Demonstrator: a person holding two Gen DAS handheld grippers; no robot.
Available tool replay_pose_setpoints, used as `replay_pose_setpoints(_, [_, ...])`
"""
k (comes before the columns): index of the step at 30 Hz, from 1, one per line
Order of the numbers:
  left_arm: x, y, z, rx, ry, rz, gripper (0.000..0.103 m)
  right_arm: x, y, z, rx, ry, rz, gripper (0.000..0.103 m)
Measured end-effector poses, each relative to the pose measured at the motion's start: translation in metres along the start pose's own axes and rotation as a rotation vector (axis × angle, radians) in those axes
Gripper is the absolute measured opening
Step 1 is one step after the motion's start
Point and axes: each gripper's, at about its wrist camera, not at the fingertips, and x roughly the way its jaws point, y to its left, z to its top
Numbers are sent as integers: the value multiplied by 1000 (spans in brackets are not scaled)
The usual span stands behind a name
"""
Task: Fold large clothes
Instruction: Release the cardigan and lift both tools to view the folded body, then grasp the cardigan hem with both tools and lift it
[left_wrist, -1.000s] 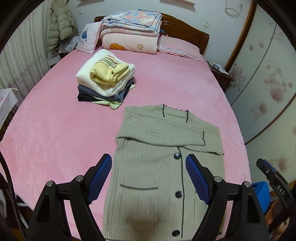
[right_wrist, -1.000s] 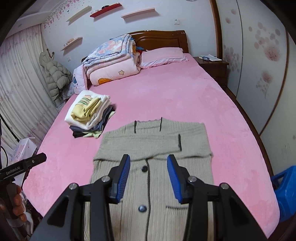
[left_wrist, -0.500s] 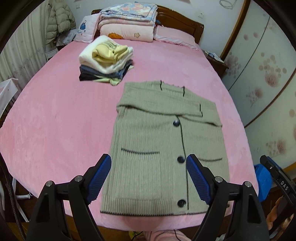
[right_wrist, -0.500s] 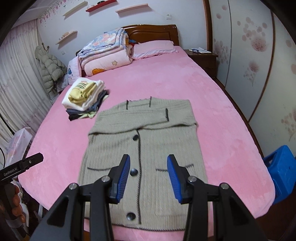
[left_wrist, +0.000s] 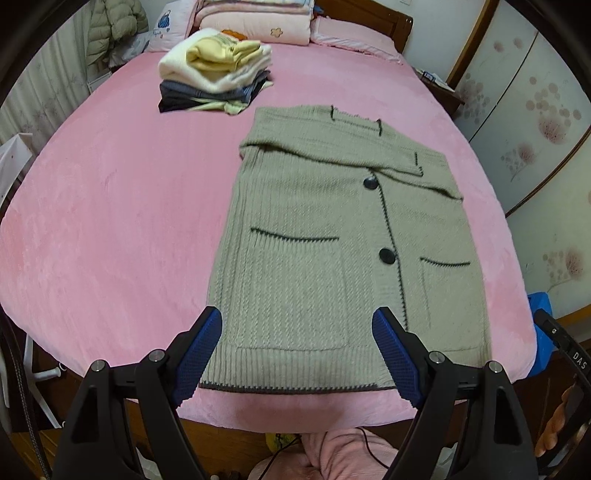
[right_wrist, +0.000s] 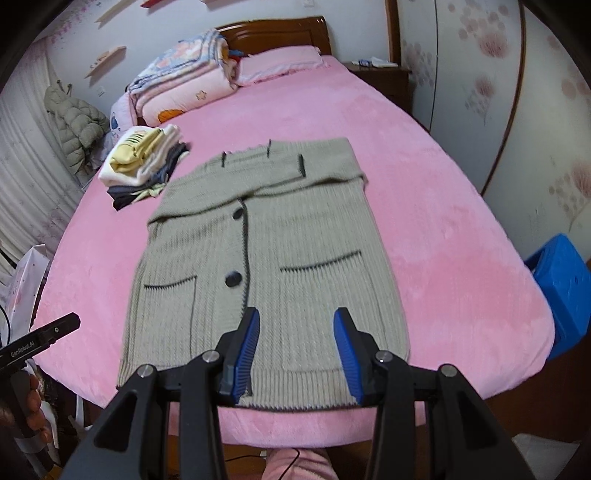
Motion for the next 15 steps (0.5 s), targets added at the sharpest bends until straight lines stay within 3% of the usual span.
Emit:
replay_pose_setpoints(5, [28, 17, -19, -35, 35, -8, 82, 20, -18, -15, -20, 25, -6, 58])
replay_pose_setpoints(15, [103, 78, -63, -131, 151, 14, 82, 84, -69, -41, -62, 149, -8, 60])
